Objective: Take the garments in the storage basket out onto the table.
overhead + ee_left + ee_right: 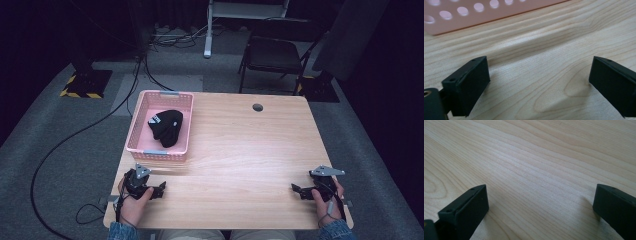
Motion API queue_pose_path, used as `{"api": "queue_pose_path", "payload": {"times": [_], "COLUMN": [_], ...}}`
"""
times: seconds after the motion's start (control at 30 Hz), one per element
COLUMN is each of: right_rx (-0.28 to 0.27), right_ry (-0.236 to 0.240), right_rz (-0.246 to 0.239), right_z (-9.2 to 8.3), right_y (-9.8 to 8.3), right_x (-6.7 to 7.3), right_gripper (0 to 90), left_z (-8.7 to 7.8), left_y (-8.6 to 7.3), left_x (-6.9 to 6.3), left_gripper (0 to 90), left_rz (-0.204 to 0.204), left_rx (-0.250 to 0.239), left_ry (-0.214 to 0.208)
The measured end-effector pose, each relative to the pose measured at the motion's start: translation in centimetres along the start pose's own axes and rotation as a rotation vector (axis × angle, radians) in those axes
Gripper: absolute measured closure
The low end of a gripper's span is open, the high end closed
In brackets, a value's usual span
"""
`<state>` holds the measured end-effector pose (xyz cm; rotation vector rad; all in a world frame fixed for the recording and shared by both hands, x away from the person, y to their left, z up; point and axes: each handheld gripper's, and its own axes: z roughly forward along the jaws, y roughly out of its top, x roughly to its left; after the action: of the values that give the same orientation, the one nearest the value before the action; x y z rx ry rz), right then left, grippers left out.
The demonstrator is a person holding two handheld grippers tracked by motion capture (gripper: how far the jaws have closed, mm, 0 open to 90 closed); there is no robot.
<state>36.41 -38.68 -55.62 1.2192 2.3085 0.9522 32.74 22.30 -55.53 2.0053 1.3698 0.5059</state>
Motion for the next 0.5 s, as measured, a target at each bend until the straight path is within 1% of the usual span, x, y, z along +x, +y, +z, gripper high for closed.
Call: {"api": "queue_pose_path", "payload": {"times": [0.03, 0.07, 0.17, 0.27, 0.5], "right_rx": [0.000, 0.000, 0.000, 0.000, 0.000], "right_ry": [0.001, 0.001, 0.001, 0.001, 0.001], "right_rz": [-0.001, -0.001, -0.004, -0.004, -0.002], "right_z": [0.0, 0.0, 0.0, 0.0, 0.1], "right_y": [0.0, 0.0, 0.0, 0.0, 0.1], "right_x": [0.0, 0.0, 0.0, 0.0, 0.0], "right_gripper": [0.1, 0.1, 0.1, 0.1, 0.1], "left_z": [-0.1, -0.1, -0.5, -1.0, -2.1], "left_y": [0.1, 0.1, 0.4, 0.6, 1.4], "left_x": [-0.1, -0.1, -0.4, -0.5, -0.7], "left_gripper": [4.4, 3.9, 4.0, 4.0, 4.4], "left_rz": [-0.002, -0.002, 0.010, 0.018, 0.016], "left_rx": [-0.010, -0.010, -0.033, -0.050, -0.082], "left_ry": [-0.003, -0.003, -0.006, 0.002, 0.007]}}
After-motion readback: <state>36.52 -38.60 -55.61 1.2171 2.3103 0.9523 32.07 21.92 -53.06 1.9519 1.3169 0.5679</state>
